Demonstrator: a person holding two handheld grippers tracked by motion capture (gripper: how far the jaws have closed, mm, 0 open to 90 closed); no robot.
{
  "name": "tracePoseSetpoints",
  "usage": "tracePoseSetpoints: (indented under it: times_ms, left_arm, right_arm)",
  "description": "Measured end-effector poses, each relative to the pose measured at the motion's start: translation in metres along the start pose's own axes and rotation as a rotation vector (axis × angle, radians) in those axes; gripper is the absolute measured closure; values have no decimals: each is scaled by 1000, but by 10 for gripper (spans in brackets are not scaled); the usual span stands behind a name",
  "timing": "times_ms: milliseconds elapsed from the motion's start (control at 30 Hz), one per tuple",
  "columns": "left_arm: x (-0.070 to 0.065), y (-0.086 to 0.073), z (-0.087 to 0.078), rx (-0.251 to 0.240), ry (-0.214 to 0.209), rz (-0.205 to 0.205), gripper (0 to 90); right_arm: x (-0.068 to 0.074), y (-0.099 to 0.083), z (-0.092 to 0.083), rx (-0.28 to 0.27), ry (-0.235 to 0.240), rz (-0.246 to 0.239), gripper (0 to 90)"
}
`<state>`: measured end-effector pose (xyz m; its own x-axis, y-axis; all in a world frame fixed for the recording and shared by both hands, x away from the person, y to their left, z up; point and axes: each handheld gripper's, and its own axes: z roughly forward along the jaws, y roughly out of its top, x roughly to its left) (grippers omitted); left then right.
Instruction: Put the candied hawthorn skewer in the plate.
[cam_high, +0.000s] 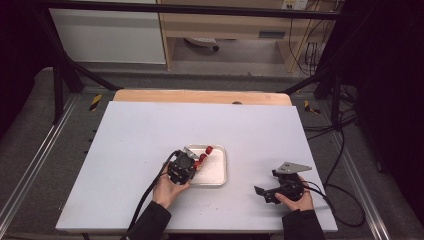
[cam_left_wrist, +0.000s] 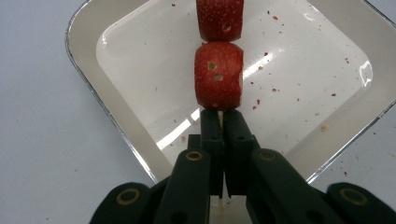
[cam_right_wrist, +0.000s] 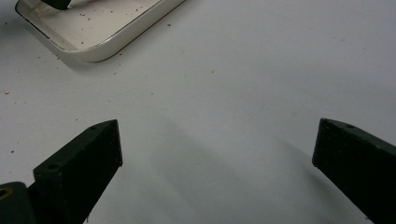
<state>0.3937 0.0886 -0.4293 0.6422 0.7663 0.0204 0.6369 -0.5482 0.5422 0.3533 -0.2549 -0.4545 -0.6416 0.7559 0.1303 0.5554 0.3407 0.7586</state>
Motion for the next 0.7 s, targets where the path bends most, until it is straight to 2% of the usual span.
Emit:
tracePoseSetpoints:
  times_ms: [233, 367, 567, 700]
  left_arm:
    - [0, -1, -1, 1, 6, 6, 872]
    - [1, -1, -5, -20, -1, 15, 829]
    - [5, -3, -17, -93, -22, 41, 661]
    - [10, -5, -23, -123, -67, 55, 491]
  right_arm:
    - [0, 0, 0, 1, -3, -1, 21]
    - [0, 0, 0, 1, -3, -3, 21]
    - [0, 0, 0, -2, -6, 0, 20]
    - [0, 0, -1, -4, -6, 1, 20]
